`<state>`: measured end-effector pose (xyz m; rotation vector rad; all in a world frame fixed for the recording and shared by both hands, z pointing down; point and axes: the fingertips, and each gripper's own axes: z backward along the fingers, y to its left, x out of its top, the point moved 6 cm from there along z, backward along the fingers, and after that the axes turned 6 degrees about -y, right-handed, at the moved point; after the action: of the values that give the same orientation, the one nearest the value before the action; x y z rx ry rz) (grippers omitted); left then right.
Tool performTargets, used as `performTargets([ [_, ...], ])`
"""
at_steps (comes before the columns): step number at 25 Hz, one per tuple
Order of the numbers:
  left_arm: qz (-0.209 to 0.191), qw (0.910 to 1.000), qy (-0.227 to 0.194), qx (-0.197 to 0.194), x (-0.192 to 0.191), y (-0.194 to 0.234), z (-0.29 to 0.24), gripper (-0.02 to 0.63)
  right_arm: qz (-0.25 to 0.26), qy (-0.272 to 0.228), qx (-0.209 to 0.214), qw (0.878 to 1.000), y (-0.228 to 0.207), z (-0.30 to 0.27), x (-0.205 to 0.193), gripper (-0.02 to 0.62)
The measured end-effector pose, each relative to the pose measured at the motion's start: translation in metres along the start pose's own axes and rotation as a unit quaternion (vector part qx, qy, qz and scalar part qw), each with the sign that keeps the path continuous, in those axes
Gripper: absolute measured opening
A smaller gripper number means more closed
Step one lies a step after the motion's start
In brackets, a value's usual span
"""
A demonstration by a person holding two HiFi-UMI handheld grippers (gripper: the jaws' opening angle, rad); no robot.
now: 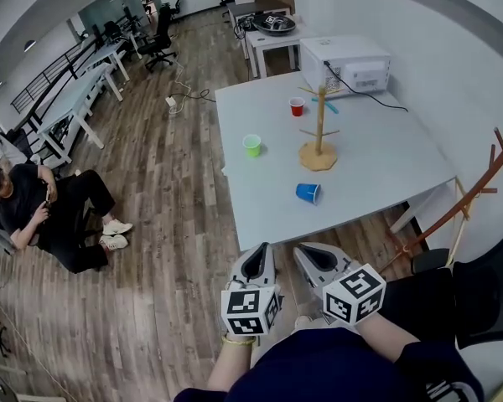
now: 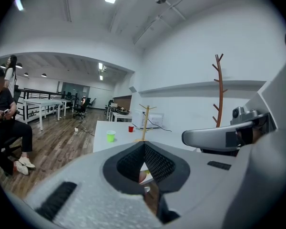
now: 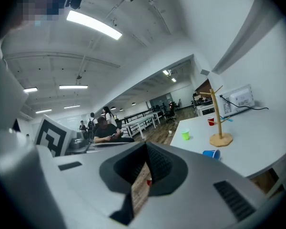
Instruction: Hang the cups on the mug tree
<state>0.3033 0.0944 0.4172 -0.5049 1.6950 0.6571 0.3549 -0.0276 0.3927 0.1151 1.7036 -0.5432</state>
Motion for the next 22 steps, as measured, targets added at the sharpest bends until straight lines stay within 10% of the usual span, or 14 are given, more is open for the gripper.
performTargets([
  [22, -0.021, 0.9987, 0.030, -0.035, -0.026, -0.004, -0.097, 0.017, -0.037, 0.006, -0.042, 0.998, -0.088, 0.010, -0.001, 0.029],
])
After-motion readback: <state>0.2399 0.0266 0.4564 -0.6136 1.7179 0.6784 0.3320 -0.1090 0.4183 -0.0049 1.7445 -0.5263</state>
